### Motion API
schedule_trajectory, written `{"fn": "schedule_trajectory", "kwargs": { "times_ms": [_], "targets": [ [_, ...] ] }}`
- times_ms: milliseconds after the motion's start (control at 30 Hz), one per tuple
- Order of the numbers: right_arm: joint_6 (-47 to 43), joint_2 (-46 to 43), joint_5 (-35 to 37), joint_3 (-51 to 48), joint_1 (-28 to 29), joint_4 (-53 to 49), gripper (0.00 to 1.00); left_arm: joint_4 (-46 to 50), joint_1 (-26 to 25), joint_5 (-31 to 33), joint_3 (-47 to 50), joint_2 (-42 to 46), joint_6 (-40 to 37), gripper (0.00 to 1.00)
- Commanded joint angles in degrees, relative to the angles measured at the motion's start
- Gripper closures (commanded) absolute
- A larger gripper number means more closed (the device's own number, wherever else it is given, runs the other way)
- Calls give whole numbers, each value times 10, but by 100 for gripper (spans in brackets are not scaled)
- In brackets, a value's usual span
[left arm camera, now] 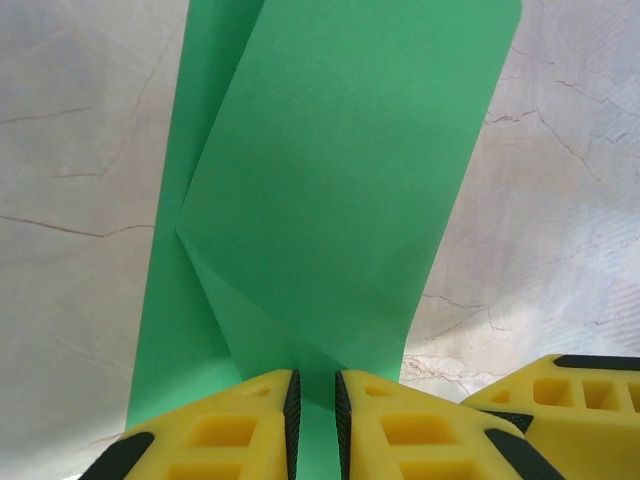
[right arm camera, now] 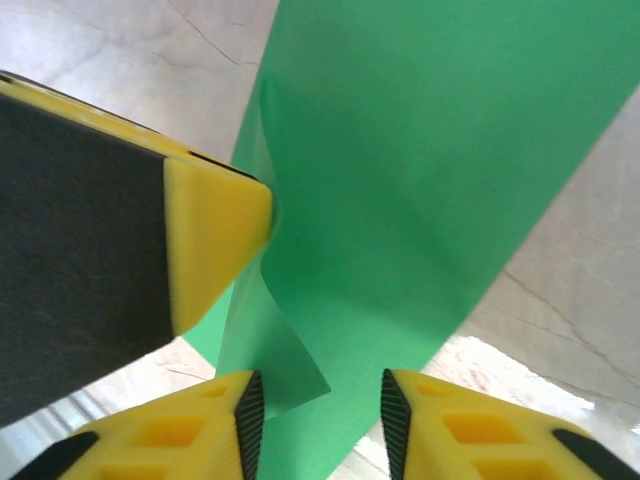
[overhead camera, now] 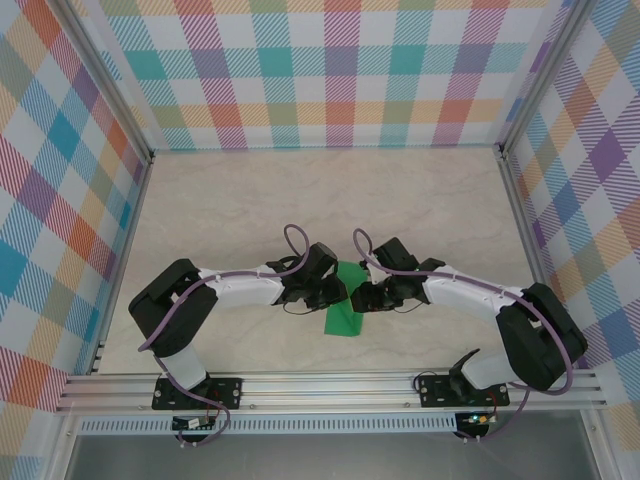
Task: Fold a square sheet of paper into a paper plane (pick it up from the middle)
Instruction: Fold the triangle a second time at the center of the table.
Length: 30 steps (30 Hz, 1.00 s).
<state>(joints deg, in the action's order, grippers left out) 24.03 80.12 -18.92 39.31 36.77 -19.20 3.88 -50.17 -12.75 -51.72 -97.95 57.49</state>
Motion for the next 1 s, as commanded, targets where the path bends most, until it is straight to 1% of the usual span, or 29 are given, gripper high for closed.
{"fn": "schedule_trajectory", "kwargs": {
  "times_ms": [0,200,333,400,500,667,800,833,867,933,967],
  "targets": [
    [30,-5,-57,-13,-7,37,59,-9,-10,7,-11,4,6,81],
    [58,-20,-76,-24,-10,58,53,-7,-10,11,-11,6,8,81],
    [73,-47,-78,-37,-11,68,49,-5,-10,12,-12,7,9,81],
    [81,-53,-79,-44,-12,73,49,-4,-10,12,-12,7,9,81],
    [84,-40,-75,-46,-12,79,50,-5,-10,12,-12,8,9,81],
    [79,-14,-63,-40,-12,88,59,-4,-10,12,-13,10,9,81],
    [76,-8,-47,-38,-15,93,74,-3,-10,13,-13,13,10,81],
    [73,-6,-47,-39,-17,92,81,-2,-10,12,-13,14,9,81],
    [70,-4,-49,-39,-21,93,86,-2,-10,12,-13,15,9,81],
    [63,6,-54,-38,-27,96,92,-3,-10,12,-14,17,9,80],
    [59,10,-59,-38,-31,98,93,-4,-10,12,-14,18,9,79]
  ]
}}
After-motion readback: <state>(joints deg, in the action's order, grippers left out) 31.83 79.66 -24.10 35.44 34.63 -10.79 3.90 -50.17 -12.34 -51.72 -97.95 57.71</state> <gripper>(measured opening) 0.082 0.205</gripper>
